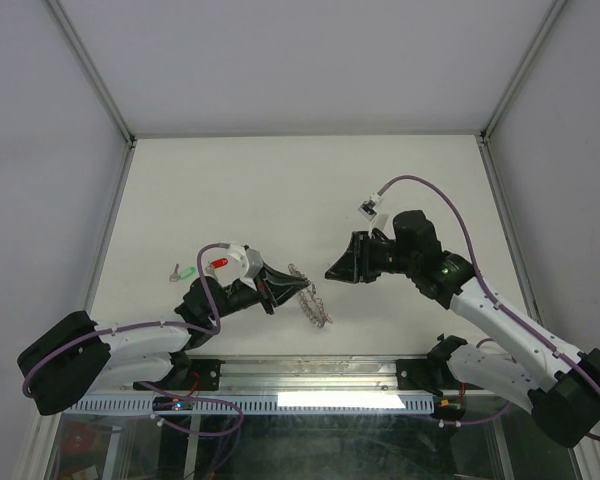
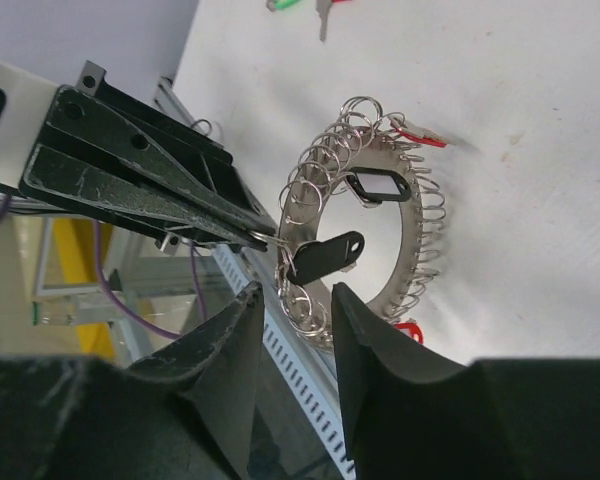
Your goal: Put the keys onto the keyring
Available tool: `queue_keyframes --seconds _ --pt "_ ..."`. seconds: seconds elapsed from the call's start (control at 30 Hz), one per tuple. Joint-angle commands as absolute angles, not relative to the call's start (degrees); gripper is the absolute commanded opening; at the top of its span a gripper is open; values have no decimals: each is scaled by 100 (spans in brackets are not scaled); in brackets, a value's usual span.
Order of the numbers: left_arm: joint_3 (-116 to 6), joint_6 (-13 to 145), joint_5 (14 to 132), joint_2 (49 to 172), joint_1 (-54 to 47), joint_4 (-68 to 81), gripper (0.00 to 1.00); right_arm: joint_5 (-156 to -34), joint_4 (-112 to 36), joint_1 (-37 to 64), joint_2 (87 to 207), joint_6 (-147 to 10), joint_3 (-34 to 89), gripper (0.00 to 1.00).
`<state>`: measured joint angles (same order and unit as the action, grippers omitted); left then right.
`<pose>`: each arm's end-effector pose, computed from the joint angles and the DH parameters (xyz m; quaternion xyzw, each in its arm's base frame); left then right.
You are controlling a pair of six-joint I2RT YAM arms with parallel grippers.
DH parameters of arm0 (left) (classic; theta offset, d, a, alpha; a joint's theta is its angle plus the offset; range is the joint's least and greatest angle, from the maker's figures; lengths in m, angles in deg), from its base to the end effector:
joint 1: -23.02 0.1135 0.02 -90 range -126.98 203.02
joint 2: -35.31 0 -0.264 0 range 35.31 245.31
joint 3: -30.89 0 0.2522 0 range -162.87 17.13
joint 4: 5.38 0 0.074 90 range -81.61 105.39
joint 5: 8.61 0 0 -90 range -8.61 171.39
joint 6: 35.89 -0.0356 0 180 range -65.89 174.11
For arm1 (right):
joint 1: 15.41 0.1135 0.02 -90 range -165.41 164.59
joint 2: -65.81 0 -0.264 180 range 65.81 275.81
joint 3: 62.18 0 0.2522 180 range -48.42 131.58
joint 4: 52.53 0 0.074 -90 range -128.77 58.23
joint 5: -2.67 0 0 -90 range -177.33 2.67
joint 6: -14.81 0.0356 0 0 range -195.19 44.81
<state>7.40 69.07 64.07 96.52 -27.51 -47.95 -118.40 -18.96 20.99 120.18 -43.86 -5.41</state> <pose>0.1189 -0.1611 0.1997 0.3099 0.6030 -0.4795 0.5572 0.1562 0.1380 0.2846 -0.1685 0.8326 0.4574 0.2629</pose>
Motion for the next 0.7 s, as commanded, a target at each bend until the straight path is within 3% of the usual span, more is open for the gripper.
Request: queue_keyframes --seconds 0.0,0.3,0.67 --pt "812 7407 6704 9740 -2708 -6377 0 -12309 -3223 2081 11974 -3550 -657 35" --pt "732 7450 6576 9885 -2711 -6561 0 -12597 -3444 2081 12255 -3514 -704 35" --pt "681 7445 6557 9907 -2708 -6568 0 -12881 -3420 2102 12398 -3545 -766 26"
